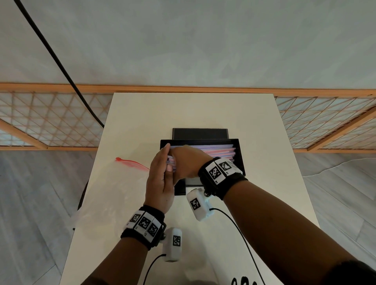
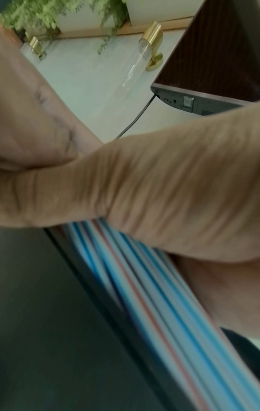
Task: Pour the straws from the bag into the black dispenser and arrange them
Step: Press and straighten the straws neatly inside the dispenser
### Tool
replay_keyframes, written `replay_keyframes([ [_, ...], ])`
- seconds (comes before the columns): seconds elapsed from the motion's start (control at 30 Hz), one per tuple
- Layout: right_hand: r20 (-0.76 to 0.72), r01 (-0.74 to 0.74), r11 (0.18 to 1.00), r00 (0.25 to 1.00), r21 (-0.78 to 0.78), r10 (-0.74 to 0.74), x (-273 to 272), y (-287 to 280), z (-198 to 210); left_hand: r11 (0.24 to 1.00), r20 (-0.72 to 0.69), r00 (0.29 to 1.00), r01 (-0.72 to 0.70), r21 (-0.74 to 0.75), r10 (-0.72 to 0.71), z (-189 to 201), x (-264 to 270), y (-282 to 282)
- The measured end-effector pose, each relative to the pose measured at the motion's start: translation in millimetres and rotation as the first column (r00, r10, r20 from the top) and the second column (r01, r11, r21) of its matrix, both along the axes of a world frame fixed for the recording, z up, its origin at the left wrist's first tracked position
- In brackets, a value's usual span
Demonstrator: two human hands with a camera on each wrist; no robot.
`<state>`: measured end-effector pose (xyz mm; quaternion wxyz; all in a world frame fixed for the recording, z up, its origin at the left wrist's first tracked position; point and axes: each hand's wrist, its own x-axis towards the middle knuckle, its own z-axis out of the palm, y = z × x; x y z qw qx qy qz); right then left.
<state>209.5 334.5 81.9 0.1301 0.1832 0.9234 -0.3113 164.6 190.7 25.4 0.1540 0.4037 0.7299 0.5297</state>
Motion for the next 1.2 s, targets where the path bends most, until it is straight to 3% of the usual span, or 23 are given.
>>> replay_keyframes([
  [0.43,0.062,-0.069,0.989,0.996,0.129,0.062,-3.8,-1.3,9.4,0.999,0.033,0.999,-0.034,0.005,0.034,6.7,4.7,-3.6],
  [0.93,-0.028,-0.011,0.998,1.000,0.058,0.013,1.1,6.0,7.3,0.993,0.002,0.994,-0.109,-0.043,0.109,-5.2,1.3,-1.8],
  [1.2,-0.168,0.029,0.999,0.985,-0.041,-0.036,16.9,6.9,-9.3,0.987,-0.033,0.989,-0.145,-0.070,0.143,-9.8,3.3,-1.8],
])
